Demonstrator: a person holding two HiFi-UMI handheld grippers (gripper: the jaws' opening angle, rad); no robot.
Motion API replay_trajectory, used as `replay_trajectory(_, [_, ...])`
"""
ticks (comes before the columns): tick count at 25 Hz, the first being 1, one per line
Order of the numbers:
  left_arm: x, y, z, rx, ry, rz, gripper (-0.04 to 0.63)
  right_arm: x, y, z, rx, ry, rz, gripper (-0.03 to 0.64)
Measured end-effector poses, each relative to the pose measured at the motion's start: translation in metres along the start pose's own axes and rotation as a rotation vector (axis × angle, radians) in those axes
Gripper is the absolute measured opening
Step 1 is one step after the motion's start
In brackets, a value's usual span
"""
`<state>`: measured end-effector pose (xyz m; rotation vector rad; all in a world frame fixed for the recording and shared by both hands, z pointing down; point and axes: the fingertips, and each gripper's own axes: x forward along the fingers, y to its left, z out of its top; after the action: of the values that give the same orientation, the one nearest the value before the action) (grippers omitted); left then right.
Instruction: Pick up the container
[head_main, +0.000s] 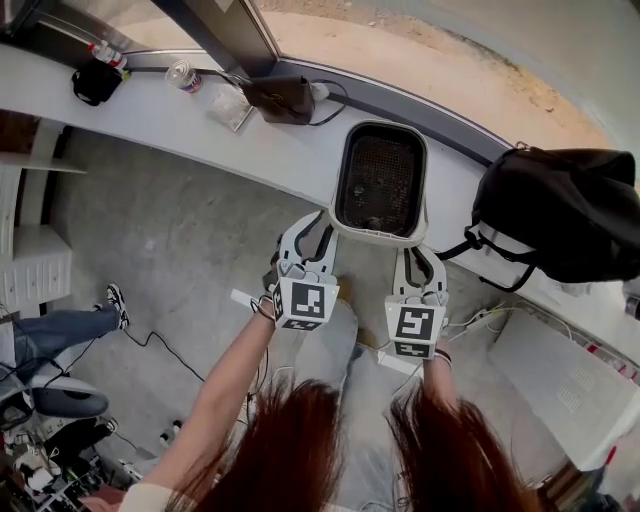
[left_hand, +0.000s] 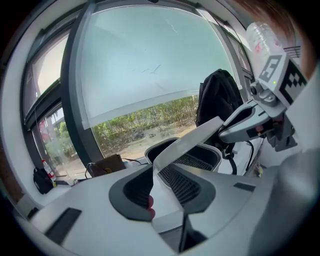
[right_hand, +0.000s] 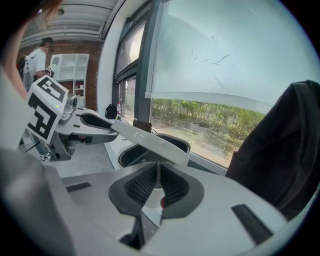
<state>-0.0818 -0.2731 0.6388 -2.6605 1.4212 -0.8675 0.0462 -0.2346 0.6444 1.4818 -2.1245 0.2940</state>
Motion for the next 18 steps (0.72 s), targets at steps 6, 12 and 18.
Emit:
replay_trajectory(6, [0.005,-0.001,0.012,0.139,-0.018,-0.011,0.107,0.002,-0.005,0.009,0.009,-0.007,-0.008,0.026])
replay_trajectory(12, [0.015,0.001,0.029,0.211,-0.037,-0.026,0.114,0.006,-0.009,0.014,0.015,-0.007,-0.017,0.026])
replay_trajectory(18, [0.024,0.006,0.042,0.227,-0.057,-0.021,0.112,0.009,-0.018,0.023,0.027,-0.012,-0.035,0.026])
